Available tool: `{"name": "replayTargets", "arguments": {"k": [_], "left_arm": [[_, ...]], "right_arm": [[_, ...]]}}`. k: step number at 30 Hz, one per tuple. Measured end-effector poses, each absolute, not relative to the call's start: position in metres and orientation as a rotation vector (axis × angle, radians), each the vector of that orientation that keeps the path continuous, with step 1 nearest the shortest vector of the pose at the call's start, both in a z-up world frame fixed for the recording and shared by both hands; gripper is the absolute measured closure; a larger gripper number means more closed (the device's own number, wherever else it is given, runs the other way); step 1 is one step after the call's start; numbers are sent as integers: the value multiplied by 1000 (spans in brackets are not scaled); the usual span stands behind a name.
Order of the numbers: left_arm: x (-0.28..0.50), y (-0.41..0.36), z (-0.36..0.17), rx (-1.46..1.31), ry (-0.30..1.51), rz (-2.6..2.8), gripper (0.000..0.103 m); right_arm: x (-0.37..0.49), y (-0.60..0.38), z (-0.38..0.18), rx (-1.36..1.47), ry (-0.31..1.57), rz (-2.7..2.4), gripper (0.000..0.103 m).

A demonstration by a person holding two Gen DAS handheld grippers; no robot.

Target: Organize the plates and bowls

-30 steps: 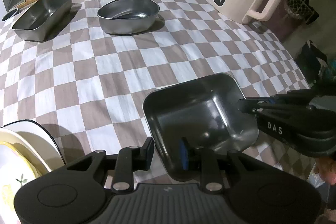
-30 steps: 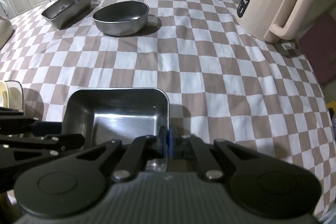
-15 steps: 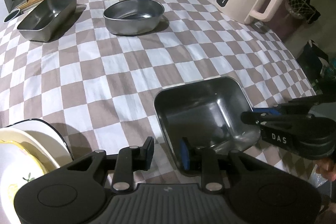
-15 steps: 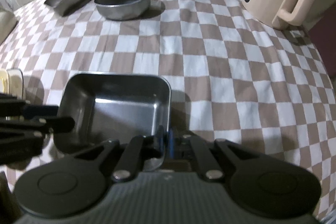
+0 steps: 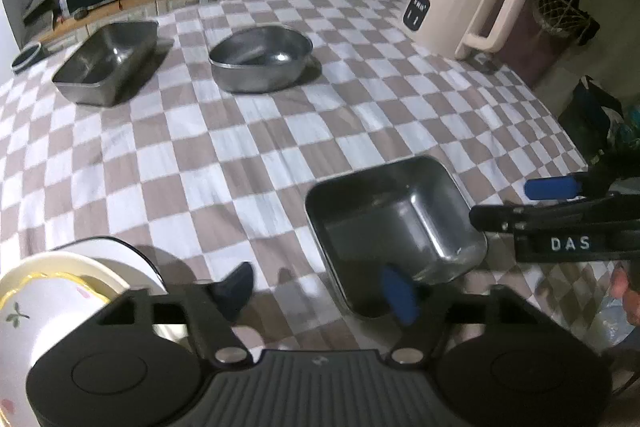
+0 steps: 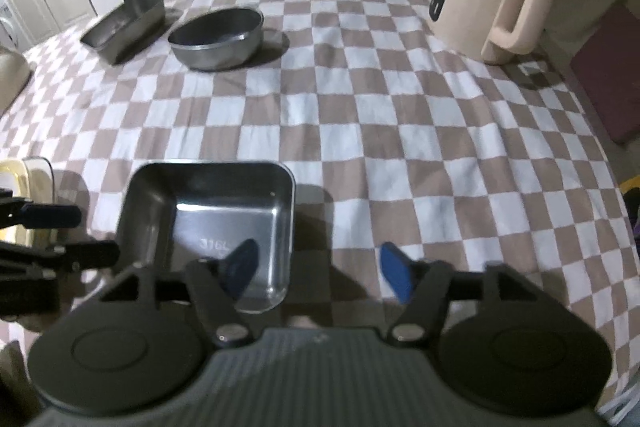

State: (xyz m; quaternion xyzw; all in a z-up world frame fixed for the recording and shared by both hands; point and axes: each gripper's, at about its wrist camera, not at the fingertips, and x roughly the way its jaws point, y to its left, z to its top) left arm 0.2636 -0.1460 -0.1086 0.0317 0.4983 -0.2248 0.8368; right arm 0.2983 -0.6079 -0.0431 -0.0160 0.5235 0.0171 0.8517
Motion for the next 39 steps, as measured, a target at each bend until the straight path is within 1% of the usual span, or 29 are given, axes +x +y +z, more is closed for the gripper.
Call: {"name": "replayTargets", "arguments": {"k": [1, 2, 4, 6, 9, 19, 24, 29, 31, 34, 37, 39], "left_arm": [[263, -144, -107, 63, 1046, -469, 19], [263, -141, -105, 54, 1040, -461, 14], [264, -135, -102, 32, 1031, -449, 10], [265, -129, -99, 15, 1017, -438, 4], [267, -119, -95, -5, 980, -423, 0], [294, -52, -92, -80, 876, -252, 0], [312, -4, -101, -179, 897, -172, 0], [328, 43, -117, -294, 926, -75, 0], [333, 60, -120, -372, 910, -45, 0], [340, 79, -121, -484, 839, -13, 0], [353, 89, -122, -539, 783, 37, 0], [366, 93, -126, -580, 782, 59, 0]], "right_arm": [[298, -607, -42, -36, 1097, 39, 12], [297, -606, -42, -44, 1093, 37, 7], [297, -605, -41, -49, 1089, 32, 4], [297, -604, -38, -38, 1079, 25, 1], [298, -603, -33, -19, 1054, 11, 1], [308, -591, -21, 115, 910, -42, 0], [327, -569, -25, 115, 833, -12, 0], [346, -536, -23, 67, 687, 69, 0], [360, -524, -23, 73, 680, 115, 0], [386, -503, -26, 88, 676, 152, 0], [415, -482, -26, 93, 685, 191, 0], [436, -465, -22, 80, 694, 219, 0]]}}
